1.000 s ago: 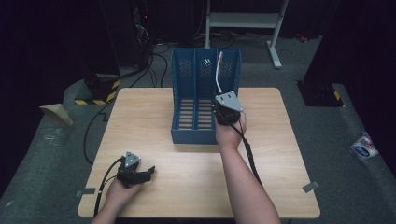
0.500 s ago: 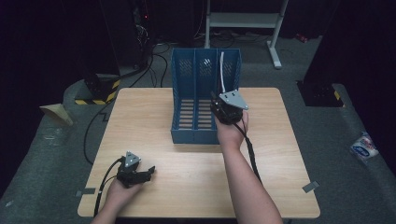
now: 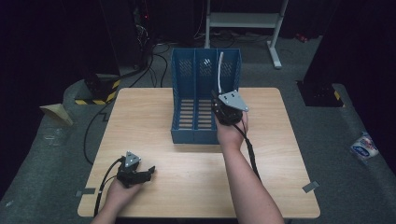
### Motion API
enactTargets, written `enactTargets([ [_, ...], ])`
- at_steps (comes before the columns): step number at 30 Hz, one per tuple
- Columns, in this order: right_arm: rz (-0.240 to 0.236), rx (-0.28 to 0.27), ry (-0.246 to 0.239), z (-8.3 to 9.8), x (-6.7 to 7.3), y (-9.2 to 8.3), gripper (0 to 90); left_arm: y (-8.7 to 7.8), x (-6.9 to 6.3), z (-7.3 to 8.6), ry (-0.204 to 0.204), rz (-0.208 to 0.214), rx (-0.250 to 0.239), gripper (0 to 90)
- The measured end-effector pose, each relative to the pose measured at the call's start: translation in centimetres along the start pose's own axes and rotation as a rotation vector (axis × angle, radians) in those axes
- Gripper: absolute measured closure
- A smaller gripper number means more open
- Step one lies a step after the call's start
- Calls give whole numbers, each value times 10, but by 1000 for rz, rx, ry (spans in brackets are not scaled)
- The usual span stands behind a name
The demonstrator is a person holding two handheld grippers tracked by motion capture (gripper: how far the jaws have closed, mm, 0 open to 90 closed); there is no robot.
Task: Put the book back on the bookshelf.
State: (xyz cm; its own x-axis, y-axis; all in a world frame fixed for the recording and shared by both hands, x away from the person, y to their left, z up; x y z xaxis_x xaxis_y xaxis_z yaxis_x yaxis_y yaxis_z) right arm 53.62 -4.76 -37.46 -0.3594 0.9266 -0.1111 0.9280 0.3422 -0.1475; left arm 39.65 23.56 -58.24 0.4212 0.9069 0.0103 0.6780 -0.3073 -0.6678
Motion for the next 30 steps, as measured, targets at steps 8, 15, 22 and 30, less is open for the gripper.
enactTargets([
  [8, -21, -7, -3, -2, 8, 0, 697, 0, 0, 0, 0, 0, 0, 228],
  [15, -33, -12, -2, -3, 15, 1, 694, 0, 0, 0, 0, 0, 0, 228],
  [22, -45, -11, 3, -7, 19, 2, 671, 0, 0, 0, 1, 0, 0, 228],
  [30, -41, 1, 22, -5, 10, -1, 576, 0, 0, 0, 0, 0, 0, 228],
])
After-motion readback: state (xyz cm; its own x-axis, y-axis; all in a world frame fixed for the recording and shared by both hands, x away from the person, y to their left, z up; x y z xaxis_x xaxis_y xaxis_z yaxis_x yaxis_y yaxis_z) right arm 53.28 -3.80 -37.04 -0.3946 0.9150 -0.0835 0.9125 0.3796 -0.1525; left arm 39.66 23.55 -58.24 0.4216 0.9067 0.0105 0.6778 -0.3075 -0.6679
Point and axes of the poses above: each handheld gripper's, and its own axes: y roughly forward along the jaws, z roughly out of its underside, x roughly to its left, the point moved 8 cm from there along y, roughly forward along the jaws
